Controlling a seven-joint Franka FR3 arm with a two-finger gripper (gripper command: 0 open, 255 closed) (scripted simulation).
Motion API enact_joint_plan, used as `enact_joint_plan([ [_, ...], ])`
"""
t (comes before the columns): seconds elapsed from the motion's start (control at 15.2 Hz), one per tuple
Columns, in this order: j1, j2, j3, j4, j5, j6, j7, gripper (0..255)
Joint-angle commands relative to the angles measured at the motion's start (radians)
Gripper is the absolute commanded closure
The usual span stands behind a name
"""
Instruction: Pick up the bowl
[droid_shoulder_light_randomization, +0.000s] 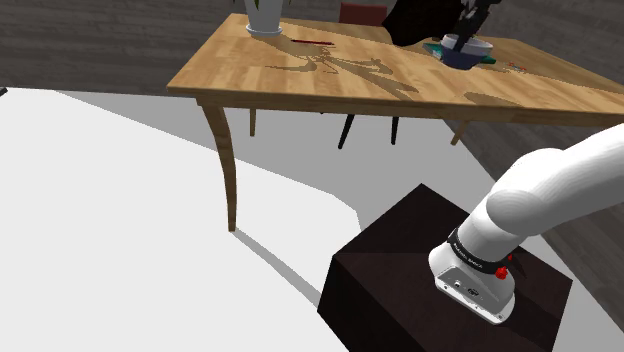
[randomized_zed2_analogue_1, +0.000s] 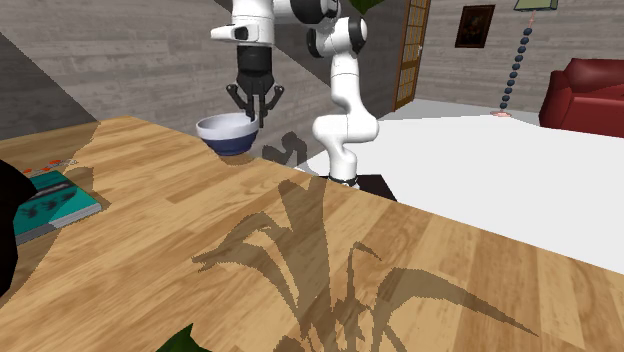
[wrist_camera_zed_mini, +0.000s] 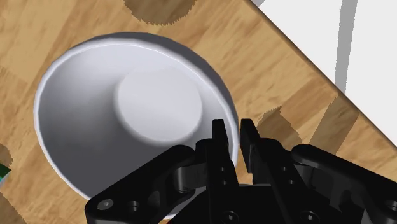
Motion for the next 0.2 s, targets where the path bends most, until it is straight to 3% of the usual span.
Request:
enact_joint_plan([
  [0.0,0.002,0.004,0.003,0.03,0.003,-0.026,-0.003,255],
  [0.13,0.002,0.004,0.003,0.032,0.003,-0.028,-0.003,255],
])
